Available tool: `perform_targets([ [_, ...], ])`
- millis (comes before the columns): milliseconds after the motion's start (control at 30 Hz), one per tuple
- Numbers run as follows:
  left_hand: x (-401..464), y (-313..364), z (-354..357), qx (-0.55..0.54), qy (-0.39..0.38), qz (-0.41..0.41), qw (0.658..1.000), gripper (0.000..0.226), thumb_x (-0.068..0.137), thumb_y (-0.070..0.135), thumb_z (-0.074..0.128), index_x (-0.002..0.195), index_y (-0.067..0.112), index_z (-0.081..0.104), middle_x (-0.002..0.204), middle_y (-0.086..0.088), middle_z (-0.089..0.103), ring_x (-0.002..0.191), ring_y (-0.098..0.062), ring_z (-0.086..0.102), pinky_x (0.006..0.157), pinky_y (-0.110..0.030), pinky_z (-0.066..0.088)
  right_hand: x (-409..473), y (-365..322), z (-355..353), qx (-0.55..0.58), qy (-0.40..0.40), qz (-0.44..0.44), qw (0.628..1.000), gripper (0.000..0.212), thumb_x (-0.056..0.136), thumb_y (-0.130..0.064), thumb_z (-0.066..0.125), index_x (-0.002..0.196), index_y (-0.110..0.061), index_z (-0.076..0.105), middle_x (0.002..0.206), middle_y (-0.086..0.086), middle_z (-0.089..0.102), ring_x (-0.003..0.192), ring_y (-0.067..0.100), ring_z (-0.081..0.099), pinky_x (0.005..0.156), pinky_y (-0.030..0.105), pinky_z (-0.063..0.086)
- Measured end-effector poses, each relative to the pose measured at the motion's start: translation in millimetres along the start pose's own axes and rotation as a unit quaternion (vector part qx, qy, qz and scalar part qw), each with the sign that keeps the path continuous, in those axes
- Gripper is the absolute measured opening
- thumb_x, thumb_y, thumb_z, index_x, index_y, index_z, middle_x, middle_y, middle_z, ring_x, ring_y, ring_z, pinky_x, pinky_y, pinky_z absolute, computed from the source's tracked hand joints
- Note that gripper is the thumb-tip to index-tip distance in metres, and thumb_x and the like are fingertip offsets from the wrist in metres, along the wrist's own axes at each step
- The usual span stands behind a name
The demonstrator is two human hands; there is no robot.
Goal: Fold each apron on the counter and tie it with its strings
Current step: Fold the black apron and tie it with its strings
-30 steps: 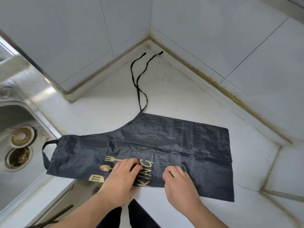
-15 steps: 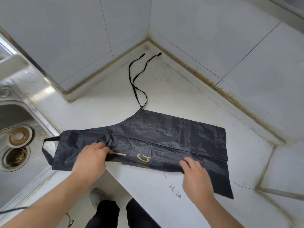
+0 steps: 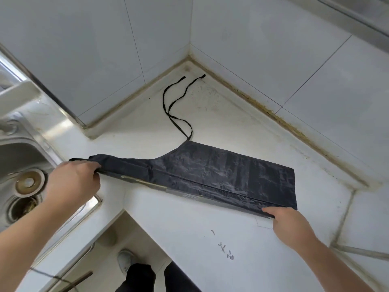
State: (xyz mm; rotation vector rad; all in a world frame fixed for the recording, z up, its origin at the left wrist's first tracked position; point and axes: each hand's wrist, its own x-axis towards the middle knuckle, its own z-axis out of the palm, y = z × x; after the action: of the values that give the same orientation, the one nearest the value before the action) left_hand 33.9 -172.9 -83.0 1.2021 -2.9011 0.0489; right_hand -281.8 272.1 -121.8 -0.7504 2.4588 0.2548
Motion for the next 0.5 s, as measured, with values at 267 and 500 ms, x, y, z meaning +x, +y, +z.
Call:
perform_targets([
  [267, 48.2, -1.7, -27.7, 0.096, -0.335, -0.028, 0.937, 0.017, 0.088, 0.02, 0.052, 0.089, 0.029, 0.066, 0.081, 0.004, 0.066, 0.075, -0.015, 0.065, 0.068, -0.03, 0.057, 14.4, 23.0, -45.8, 0.103, -0.059, 0.006, 0.993, 0.008, 0.097, -0.026, 0.07, 0.101, -0.026, 0.077, 0.102, -0.009, 0.072, 0.09, 0.013, 0.068, 0.076, 0.029, 0.051],
  [500, 86.6, 13.9, -1.4, 0.03, -0.025, 0.02, 0.999, 0.02, 0.087, 0.012, 0.058, 0.1, 0.012, 0.073, 0.104, -0.011, 0.067, 0.104, -0.039, 0.058, 0.102, -0.05, 0.04, 49.3, 29.0, -69.5, 0.078, 0.048, 0.055, 0.994, 0.024, 0.102, -0.026, 0.059, 0.081, -0.033, 0.068, 0.077, -0.006, 0.068, 0.073, 0.018, 0.062, 0.069, 0.036, 0.055],
])
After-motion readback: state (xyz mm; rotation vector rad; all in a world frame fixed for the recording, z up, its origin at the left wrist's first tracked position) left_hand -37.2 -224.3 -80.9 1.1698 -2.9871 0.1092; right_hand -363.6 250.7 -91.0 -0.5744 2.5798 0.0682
